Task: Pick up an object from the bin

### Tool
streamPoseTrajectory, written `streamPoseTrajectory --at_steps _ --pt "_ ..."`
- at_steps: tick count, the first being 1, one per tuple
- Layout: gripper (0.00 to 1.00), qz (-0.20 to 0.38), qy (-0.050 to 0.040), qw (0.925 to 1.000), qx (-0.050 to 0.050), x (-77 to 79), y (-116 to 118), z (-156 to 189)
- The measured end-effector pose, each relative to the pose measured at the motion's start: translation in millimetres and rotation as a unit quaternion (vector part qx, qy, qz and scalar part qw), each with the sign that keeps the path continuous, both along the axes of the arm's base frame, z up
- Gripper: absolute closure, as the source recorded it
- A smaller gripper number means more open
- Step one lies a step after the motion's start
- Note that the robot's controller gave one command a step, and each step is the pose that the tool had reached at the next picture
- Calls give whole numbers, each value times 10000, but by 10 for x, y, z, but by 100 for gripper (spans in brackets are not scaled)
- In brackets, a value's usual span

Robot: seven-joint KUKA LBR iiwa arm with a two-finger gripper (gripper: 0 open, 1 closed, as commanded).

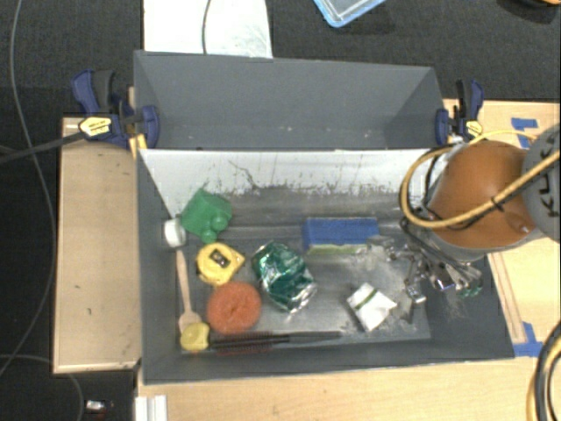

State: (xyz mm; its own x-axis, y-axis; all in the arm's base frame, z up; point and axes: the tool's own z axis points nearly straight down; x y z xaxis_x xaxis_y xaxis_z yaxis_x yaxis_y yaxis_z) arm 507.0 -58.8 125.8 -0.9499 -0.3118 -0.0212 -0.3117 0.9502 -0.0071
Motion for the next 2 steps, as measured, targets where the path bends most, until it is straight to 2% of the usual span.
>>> streamPoseTrajectory --at_steps 1,2 --pt "0 -931 22 9957 8 -28 340 -200" --pt "0 -1222 7 9925 34 -117 588 -355"
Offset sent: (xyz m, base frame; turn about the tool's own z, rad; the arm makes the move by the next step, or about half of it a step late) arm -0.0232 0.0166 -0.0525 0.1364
